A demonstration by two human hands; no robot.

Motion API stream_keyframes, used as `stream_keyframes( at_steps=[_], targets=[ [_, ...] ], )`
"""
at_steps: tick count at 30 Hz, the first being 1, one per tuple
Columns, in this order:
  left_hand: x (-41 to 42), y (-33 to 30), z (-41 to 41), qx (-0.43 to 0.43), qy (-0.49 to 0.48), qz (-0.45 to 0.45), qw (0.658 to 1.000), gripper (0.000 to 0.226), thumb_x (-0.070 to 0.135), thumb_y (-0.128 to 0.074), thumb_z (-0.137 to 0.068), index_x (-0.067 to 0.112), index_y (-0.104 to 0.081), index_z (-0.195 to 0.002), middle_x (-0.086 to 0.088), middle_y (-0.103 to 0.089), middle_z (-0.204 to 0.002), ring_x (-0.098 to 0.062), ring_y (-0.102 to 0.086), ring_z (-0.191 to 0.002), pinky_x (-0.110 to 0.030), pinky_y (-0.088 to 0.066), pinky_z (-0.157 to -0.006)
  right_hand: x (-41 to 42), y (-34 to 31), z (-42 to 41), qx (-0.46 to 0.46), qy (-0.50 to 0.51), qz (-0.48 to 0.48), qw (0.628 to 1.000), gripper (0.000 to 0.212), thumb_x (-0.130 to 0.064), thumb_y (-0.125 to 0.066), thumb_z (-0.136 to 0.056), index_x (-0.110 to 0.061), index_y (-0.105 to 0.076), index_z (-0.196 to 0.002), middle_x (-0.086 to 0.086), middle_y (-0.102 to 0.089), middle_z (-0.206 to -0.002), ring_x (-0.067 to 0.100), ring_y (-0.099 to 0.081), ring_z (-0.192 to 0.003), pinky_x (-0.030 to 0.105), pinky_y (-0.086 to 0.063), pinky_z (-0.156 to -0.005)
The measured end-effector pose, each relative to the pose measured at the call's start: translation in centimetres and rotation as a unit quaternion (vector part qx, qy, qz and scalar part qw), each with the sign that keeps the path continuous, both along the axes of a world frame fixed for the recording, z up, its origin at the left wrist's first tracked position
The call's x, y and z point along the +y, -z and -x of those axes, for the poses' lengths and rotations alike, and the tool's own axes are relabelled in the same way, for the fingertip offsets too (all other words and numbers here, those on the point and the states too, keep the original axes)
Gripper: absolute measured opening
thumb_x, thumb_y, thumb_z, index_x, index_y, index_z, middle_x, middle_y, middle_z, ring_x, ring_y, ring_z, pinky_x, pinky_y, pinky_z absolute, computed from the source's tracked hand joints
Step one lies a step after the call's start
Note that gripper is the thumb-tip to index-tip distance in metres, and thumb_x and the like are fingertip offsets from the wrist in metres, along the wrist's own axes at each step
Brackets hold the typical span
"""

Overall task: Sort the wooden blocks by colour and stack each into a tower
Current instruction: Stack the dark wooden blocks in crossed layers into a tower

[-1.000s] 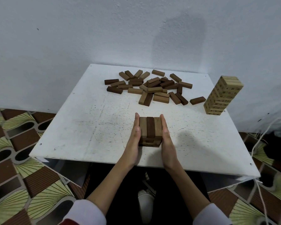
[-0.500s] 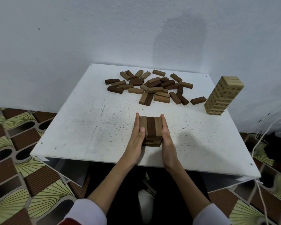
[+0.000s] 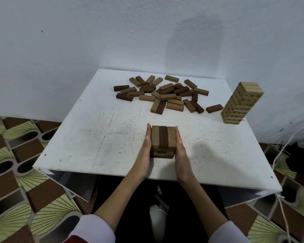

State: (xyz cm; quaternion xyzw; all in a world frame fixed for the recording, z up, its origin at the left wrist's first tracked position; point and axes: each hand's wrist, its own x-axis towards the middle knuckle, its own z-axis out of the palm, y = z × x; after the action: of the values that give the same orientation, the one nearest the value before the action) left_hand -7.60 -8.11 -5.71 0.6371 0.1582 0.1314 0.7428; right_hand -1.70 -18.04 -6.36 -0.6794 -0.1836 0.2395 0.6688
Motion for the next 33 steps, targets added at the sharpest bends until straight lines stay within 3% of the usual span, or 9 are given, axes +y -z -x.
stream_keyframes(
  at_steps=[3,6,8,12,14,17,20,27,33],
  targets=[
    [0.0,0.6,-0.1,0.0,-0.018,0.034,0.999,0.071,0.061,-0.029,-0.091,0.026,-0.008,-0.15,0.009,-0.023,-0.152,-0.002,-0.029,-0.136,-0.004,-0.034,-0.096,0.0,-0.1,0.0,-0.005,0.003,-0.009,1.0,0.068,-0.06,-0.029,-0.091,-0.029,-0.014,-0.149,-0.012,-0.02,-0.154,-0.012,-0.024,-0.131,0.001,-0.021,-0.099],
    [0.4,1.0,0.2,-0.013,-0.033,0.066,0.997,0.08,0.041,-0.048,-0.081,0.021,-0.013,-0.15,0.0,-0.023,-0.155,-0.013,-0.027,-0.14,-0.03,-0.027,-0.114,-0.4,0.4,-0.4,-0.011,0.007,-0.024,1.0,0.086,-0.056,-0.042,-0.075,-0.022,-0.014,-0.15,-0.013,-0.021,-0.154,0.001,-0.015,-0.142,0.026,-0.016,-0.116],
    [0.8,1.3,0.3,-0.003,-0.013,0.065,0.998,0.1,0.028,-0.058,-0.061,0.021,-0.012,-0.15,-0.002,-0.027,-0.153,-0.02,-0.033,-0.138,-0.036,-0.033,-0.109,-0.7,0.9,-0.7,-0.019,0.005,-0.007,1.0,0.092,-0.047,-0.046,-0.069,-0.019,-0.013,-0.15,-0.011,-0.022,-0.153,0.006,-0.016,-0.143,0.036,-0.018,-0.117],
    [0.9,1.9,-0.1,0.007,0.013,0.057,0.998,0.106,-0.003,-0.045,-0.055,0.027,-0.01,-0.151,-0.003,-0.032,-0.15,-0.019,-0.042,-0.13,-0.021,-0.046,-0.087,-0.7,1.1,-0.7,-0.048,-0.004,0.026,0.998,0.087,-0.018,-0.043,-0.07,-0.022,-0.01,-0.15,-0.004,-0.02,-0.155,0.008,-0.02,-0.142,0.046,-0.026,-0.115],
    [0.7,1.7,-0.2,0.015,0.006,0.039,0.999,0.098,-0.006,-0.041,-0.064,0.026,-0.009,-0.151,-0.003,-0.033,-0.149,-0.017,-0.045,-0.123,-0.014,-0.047,-0.078,-0.5,1.0,-0.7,-0.048,-0.01,0.037,0.998,0.088,-0.018,-0.042,-0.068,-0.024,-0.008,-0.15,-0.004,-0.017,-0.157,0.008,-0.017,-0.143,0.044,-0.025,-0.116],
    [0.6,1.5,-0.2,0.014,0.009,0.03,0.999,0.091,-0.002,-0.04,-0.07,0.026,-0.009,-0.15,-0.004,-0.032,-0.15,-0.015,-0.044,-0.124,-0.015,-0.048,-0.081,-0.2,1.3,-0.8,-0.048,-0.014,0.049,0.998,0.087,-0.018,-0.043,-0.071,-0.028,-0.01,-0.15,-0.006,-0.018,-0.156,0.01,-0.019,-0.142,0.047,-0.027,-0.114],
    [0.5,1.2,-0.1,0.018,0.008,0.019,1.0,0.079,-0.017,-0.03,-0.085,0.021,-0.008,-0.15,-0.004,-0.03,-0.15,-0.002,-0.047,-0.116,-0.012,-0.048,-0.081,-0.1,1.6,-0.9,-0.053,-0.012,0.063,0.996,0.082,-0.015,-0.045,-0.076,-0.029,-0.013,-0.15,-0.01,-0.019,-0.156,0.008,-0.02,-0.142,0.047,-0.029,-0.113],
    [0.5,0.9,0.0,0.034,0.003,0.0,0.999,0.073,-0.018,-0.026,-0.088,0.017,-0.009,-0.15,0.003,-0.031,-0.142,0.011,-0.043,-0.108,-0.005,-0.043,-0.078,-0.1,1.1,-0.6,-0.058,-0.012,0.069,0.996,0.08,-0.018,-0.039,-0.076,-0.024,-0.01,-0.151,-0.01,-0.016,-0.156,0.002,-0.016,-0.141,0.04,-0.022,-0.117],
    [0.4,0.8,0.0,0.032,0.004,0.012,0.999,0.074,-0.019,-0.024,-0.088,0.017,-0.01,-0.15,-0.001,-0.033,-0.144,0.005,-0.048,-0.107,-0.009,-0.046,-0.079,-0.1,1.1,-0.4,-0.059,-0.011,0.068,0.996,0.08,-0.02,-0.034,-0.075,-0.024,-0.008,-0.151,-0.008,-0.015,-0.157,0.002,-0.015,-0.142,0.039,-0.02,-0.118]
  ],
)
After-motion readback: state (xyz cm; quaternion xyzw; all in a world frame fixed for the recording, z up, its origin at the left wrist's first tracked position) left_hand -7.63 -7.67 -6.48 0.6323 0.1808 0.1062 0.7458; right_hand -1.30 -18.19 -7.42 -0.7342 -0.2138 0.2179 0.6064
